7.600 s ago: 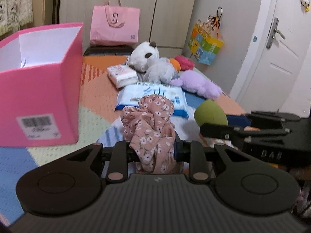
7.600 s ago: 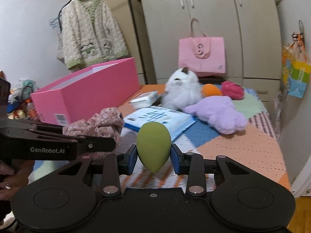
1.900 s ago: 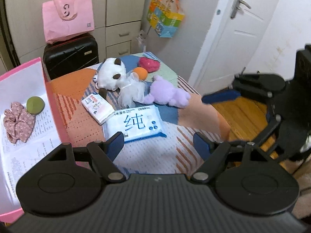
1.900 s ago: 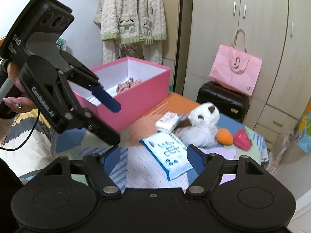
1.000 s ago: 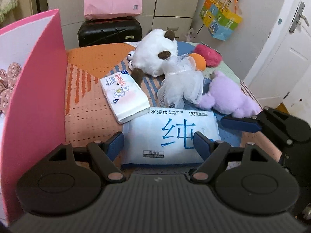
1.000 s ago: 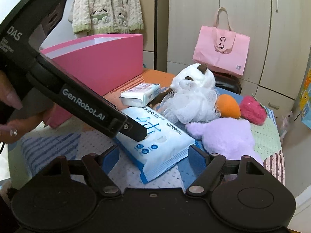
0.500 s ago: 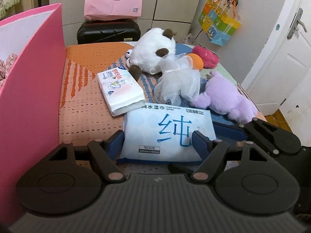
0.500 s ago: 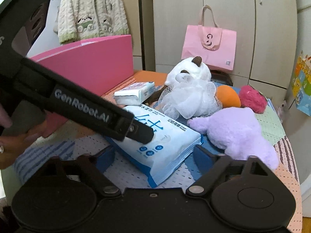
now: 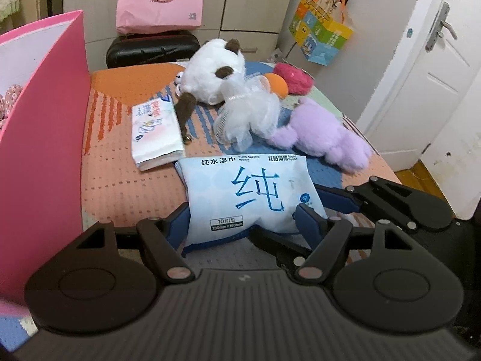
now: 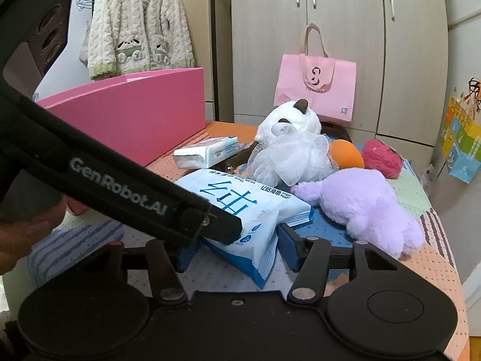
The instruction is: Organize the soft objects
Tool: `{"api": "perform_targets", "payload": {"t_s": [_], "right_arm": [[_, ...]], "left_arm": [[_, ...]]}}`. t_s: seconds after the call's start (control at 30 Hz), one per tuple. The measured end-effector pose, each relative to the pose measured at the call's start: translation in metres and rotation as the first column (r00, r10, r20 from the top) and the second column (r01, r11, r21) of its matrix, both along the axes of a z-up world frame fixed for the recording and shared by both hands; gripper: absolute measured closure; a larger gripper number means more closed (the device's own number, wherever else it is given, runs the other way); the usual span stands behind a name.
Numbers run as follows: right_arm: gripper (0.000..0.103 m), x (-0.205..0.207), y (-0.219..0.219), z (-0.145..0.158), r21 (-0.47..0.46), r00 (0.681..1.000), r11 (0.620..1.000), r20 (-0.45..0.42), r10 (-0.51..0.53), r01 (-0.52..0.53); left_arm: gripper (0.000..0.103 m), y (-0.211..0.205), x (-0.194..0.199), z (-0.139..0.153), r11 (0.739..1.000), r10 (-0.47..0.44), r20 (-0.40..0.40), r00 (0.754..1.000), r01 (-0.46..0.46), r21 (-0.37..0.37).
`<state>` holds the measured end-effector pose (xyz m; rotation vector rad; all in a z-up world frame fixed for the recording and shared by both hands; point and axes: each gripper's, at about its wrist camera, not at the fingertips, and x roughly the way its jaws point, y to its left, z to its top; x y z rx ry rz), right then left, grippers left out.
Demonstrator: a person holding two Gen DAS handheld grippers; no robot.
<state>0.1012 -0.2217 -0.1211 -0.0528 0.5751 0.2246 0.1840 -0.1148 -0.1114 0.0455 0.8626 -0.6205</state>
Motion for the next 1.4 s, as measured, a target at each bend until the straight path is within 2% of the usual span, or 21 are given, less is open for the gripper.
{"api": "perform_targets", "payload": {"t_s": [0.3,0.47,0.67,1.07,1.27,1.4], "right_arm": [[0.041,-0.026,0.002,0.006,-0.025,1.0,1.0,-0.008,0.0,0.0],[0.041,-0.04,0.004,0.011,-0.023,1.0,1.0,-0.006,0.003,-0.003],[0.042,-0.055,0.012,0.021,-0.029,1.0,0.999,0.006,0.018,-0.018],[0.041,-0.082,0.027,0.045,-0.047,0.999,0.998,-0.002,0.046,-0.046],[0.041,-0.096,0.04,0.06,-0.07,0.997,0.995,-0.016,0.071,-0.072],[0.041,-0.098,0.046,0.069,-0.049,0.994,0.995,-0.064,0.089,-0.092]], "left_arm": [[0.03,0.004,-0.023,0.007,0.998,-0.055,-0.007,0.998,0.055,-0.003],[0.03,0.007,-0.04,0.014,0.996,-0.082,0.013,0.997,0.082,0.021],[0.03,0.015,-0.058,0.021,0.996,-0.088,0.039,0.995,0.087,0.032],[0.029,0.035,-0.085,0.044,0.994,-0.112,0.031,0.993,0.112,0.019],[0.029,0.048,-0.096,0.055,0.993,-0.118,0.003,0.993,0.117,0.008],[0.029,0.059,-0.099,0.062,0.993,-0.116,-0.036,0.993,0.117,0.001]]}}
